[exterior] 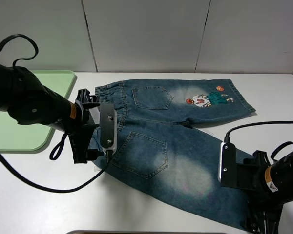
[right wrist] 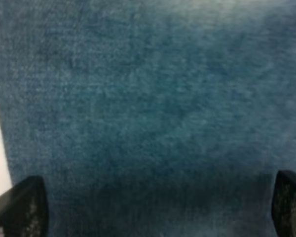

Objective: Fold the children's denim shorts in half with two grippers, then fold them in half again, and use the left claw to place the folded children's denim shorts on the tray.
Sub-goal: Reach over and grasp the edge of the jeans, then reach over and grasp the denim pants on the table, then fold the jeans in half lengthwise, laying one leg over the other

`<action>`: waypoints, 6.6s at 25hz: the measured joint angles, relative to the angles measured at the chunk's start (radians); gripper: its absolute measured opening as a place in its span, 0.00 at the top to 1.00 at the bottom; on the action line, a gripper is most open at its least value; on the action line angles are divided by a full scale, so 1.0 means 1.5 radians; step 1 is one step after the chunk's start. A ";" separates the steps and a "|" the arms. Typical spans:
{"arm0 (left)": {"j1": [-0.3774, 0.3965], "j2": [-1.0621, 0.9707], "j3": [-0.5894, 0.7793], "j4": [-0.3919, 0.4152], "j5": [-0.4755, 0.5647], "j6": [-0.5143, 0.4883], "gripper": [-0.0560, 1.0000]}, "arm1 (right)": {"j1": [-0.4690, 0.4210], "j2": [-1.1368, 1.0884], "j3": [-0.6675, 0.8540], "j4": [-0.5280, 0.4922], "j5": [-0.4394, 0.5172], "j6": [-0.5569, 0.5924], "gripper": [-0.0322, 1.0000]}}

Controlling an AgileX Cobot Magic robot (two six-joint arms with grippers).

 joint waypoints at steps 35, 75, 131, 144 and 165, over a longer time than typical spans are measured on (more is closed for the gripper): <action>0.004 0.000 0.000 0.000 -0.022 -0.025 0.02 | 0.002 0.035 -0.006 -0.066 0.011 -0.002 0.99; 0.047 0.128 0.019 0.000 -0.073 -0.020 0.91 | 0.002 0.036 -0.006 -0.076 0.007 -0.002 0.99; 0.169 -0.064 -0.150 -0.039 0.193 -0.290 0.93 | -0.192 0.022 -0.424 -0.229 0.022 0.353 0.99; 0.177 0.062 -0.230 0.022 0.151 -0.241 0.93 | -0.207 0.134 -0.514 -0.263 0.049 0.367 0.99; 0.206 0.092 -0.256 0.157 0.041 -0.241 0.38 | -0.283 0.159 -0.522 -0.306 -0.081 0.394 0.41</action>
